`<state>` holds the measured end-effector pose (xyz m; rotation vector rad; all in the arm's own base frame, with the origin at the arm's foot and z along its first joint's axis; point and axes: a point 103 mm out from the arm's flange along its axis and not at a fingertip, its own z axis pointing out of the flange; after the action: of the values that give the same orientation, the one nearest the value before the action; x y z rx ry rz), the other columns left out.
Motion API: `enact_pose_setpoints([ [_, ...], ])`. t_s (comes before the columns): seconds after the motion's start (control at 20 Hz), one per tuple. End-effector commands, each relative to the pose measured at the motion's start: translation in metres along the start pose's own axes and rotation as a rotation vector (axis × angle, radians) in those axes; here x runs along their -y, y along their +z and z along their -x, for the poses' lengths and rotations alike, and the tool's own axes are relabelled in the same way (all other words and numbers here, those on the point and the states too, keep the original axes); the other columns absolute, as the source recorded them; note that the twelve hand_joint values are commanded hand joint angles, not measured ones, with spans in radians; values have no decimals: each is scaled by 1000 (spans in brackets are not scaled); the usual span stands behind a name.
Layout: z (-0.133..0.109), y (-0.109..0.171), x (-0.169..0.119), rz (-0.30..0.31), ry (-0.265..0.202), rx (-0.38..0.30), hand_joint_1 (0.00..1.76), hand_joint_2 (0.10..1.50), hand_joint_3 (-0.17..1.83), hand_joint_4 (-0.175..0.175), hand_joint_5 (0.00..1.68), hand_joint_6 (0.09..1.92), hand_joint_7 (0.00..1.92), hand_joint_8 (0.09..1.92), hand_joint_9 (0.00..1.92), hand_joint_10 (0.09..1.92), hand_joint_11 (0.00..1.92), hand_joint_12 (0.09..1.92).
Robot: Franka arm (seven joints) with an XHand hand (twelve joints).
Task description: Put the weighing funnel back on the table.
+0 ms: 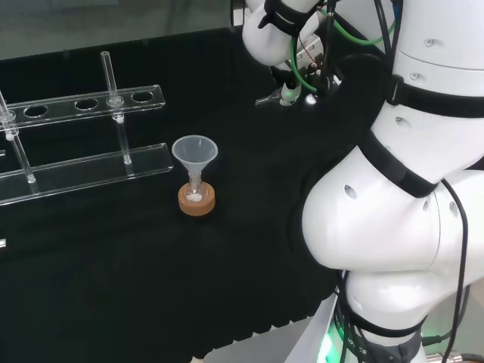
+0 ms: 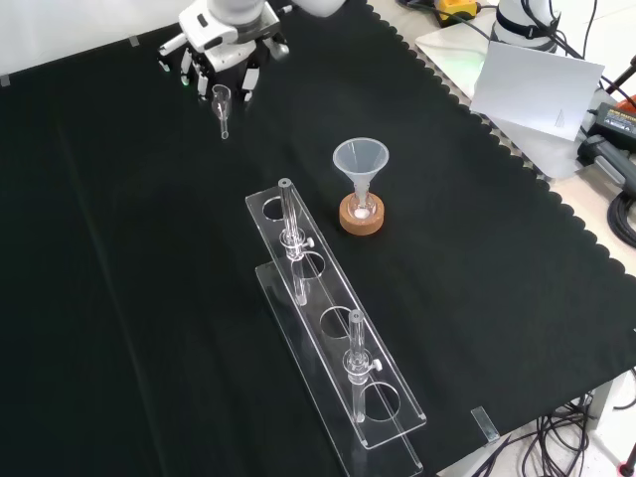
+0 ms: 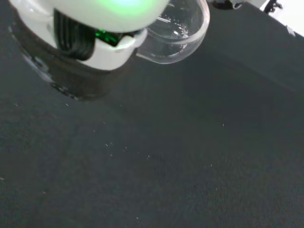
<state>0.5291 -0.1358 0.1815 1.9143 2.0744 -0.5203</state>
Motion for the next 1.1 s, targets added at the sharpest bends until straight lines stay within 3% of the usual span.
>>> enact_pose_setpoints([
  [0.05,14,26,-7,-3,10,-32,1128,651,596,175,1383,432,1751,87,1151,147,133,1499],
  [0.4,12,45,-1,-28,5,-42,1128,651,596,175,1382,434,1750,87,1151,147,134,1499],
  [1.1,-29,74,15,-78,-40,-69,1128,652,596,175,1380,436,1748,87,1151,146,135,1499],
])
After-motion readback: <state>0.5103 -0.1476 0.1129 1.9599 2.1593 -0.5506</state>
